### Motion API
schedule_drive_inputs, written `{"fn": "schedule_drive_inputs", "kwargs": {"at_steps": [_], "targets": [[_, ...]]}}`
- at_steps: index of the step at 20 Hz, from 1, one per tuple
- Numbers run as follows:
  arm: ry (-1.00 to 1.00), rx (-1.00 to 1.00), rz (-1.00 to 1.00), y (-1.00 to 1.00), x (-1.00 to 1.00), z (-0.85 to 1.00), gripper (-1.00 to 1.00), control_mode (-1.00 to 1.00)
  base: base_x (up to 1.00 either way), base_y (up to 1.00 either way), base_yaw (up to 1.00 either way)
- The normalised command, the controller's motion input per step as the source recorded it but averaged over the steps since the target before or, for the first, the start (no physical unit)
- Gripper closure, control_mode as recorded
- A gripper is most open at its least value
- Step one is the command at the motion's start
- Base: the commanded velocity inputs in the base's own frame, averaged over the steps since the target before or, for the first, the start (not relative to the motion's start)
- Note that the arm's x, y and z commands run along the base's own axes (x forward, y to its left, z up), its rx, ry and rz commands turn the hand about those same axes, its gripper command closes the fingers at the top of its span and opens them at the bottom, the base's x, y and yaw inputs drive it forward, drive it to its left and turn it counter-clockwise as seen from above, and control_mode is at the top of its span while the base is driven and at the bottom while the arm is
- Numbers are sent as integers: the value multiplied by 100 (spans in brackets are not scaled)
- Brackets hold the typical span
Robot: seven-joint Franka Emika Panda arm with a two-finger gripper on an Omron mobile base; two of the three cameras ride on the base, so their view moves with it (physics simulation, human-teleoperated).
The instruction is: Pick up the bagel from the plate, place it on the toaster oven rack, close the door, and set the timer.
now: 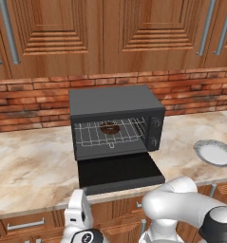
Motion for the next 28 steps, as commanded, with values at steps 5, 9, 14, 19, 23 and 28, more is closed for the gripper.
{"fn": "schedule_drive_inputs", "kwargs": {"at_steps": [5, 9, 14, 19, 23, 28], "targets": [[-4, 13, -3, 0, 0, 0, -100, -100, 0, 0, 0], [-1, 10, -1, 0, 1, 0, -100, -100, 0, 0, 0], [0, 6, 0, -3, 5, 0, -100, -100, 0, 0, 0], [2, 0, 0, -10, 15, 0, -100, -100, 0, 0, 0], [0, 0, 0, -5, 21, 0, -100, -100, 0, 0, 0], [0, 0, 0, 0, 25, -11, -100, -100, 0, 0, 0]]}}
